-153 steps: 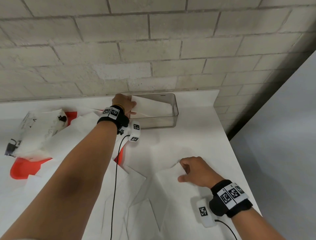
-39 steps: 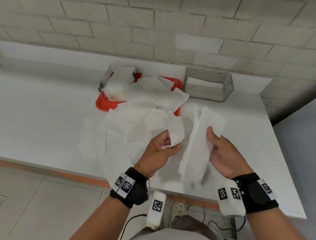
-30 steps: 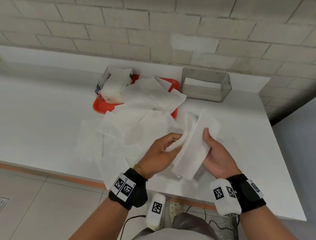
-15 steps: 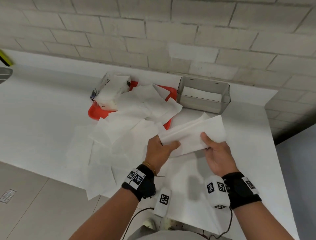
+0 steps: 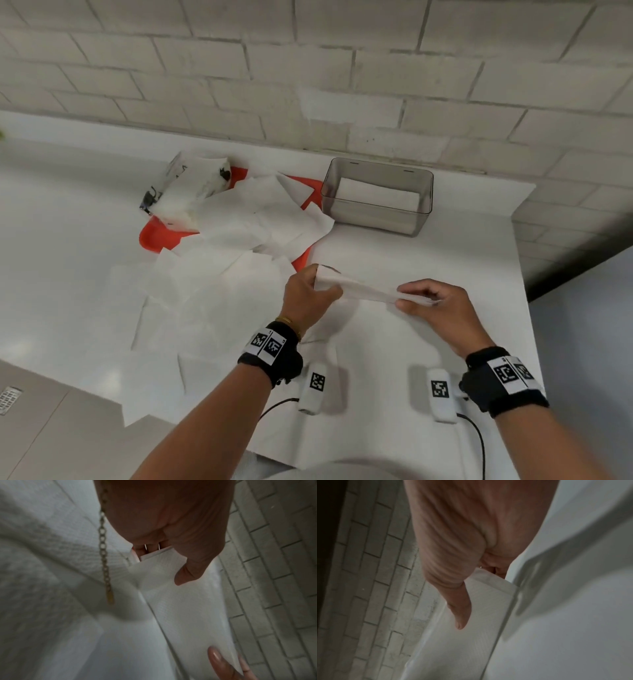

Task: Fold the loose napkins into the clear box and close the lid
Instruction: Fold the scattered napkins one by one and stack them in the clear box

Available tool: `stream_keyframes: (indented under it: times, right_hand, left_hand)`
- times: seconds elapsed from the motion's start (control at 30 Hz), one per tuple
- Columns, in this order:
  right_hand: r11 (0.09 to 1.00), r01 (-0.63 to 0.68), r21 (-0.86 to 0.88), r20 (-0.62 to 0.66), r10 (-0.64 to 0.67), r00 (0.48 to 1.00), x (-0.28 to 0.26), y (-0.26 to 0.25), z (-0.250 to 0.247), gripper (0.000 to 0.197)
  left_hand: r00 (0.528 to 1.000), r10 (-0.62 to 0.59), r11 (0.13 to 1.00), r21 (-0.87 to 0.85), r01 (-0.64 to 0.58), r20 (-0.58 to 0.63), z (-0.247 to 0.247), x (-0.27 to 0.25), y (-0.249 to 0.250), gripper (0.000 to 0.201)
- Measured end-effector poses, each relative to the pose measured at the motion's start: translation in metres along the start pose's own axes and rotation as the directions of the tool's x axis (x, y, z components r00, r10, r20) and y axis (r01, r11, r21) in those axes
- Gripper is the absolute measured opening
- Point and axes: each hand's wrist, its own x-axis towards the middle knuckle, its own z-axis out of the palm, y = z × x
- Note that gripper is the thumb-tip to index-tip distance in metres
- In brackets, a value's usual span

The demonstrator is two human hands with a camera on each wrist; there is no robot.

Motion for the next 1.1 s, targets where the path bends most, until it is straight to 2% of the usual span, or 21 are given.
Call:
stream_keyframes:
  times: [0.07,0.23,0.43,0.53,0.6,0.67,0.77,0.87,1.03,1.1]
  right_hand:
    - [1.000,-0.008,-0.010,-0.003,0.008,1.000,0.006,0.007,0.001,0.025]
    - [1.000,-0.014,-0.006,-0.047,0.014,0.999,0.015,0.015,0.006,0.019]
    - [0.998,0.050,-0.030,-0.136,-0.054,0.989,0.016,-0.003,0.009,0.015]
    - [0.995,0.090,0.049,-0.094,-0.085,0.992,0.012,-0.021,-0.004,0.029]
    - [0.985,0.052,0.166,0.000,-0.053,0.999,0.010,-0.026,-0.014,0.043]
    - [0.988,-0.007,0.152,0.058,-0.002,0.998,0.009,-0.025,-0.017,0.043]
    - [0.993,-0.049,0.109,0.063,0.042,0.997,0.010,-0.017,-0.016,0.032]
    - [0.993,-0.047,0.108,0.046,0.042,0.998,0.011,-0.009,-0.014,0.030]
    - [0.998,-0.032,0.046,-0.062,0.035,0.997,0.013,0.015,-0.003,0.035]
    - [0.998,-0.048,0.047,-0.105,0.052,0.993,0.012,0.023,0.001,0.032]
  left_hand:
    - [1.000,-0.009,0.999,0.041,0.009,-0.004,0.007,0.003,-0.004,0.029]
    - [0.999,-0.001,1.000,-0.011,0.000,-0.048,0.018,0.009,-0.013,0.030]
    - [0.998,0.067,0.998,-0.019,-0.067,0.008,0.016,0.013,-0.008,0.023]
    - [0.998,0.031,0.983,-0.182,-0.021,0.052,0.004,0.016,0.002,0.025]
    - [0.996,-0.010,0.942,-0.334,0.040,0.091,-0.004,0.016,0.009,0.029]
    - [0.990,-0.018,0.913,-0.401,0.073,0.141,-0.008,0.016,0.012,0.031]
    - [0.983,-0.032,0.935,-0.342,0.094,0.182,-0.010,0.016,0.010,0.028]
    - [0.985,-0.039,0.954,-0.287,0.087,0.167,-0.010,0.018,0.004,0.029]
    - [0.984,0.043,0.971,-0.239,0.000,0.174,0.000,0.013,0.004,0.020]
    - [0.991,0.031,0.973,-0.231,0.000,0.130,0.003,0.014,-0.002,0.020]
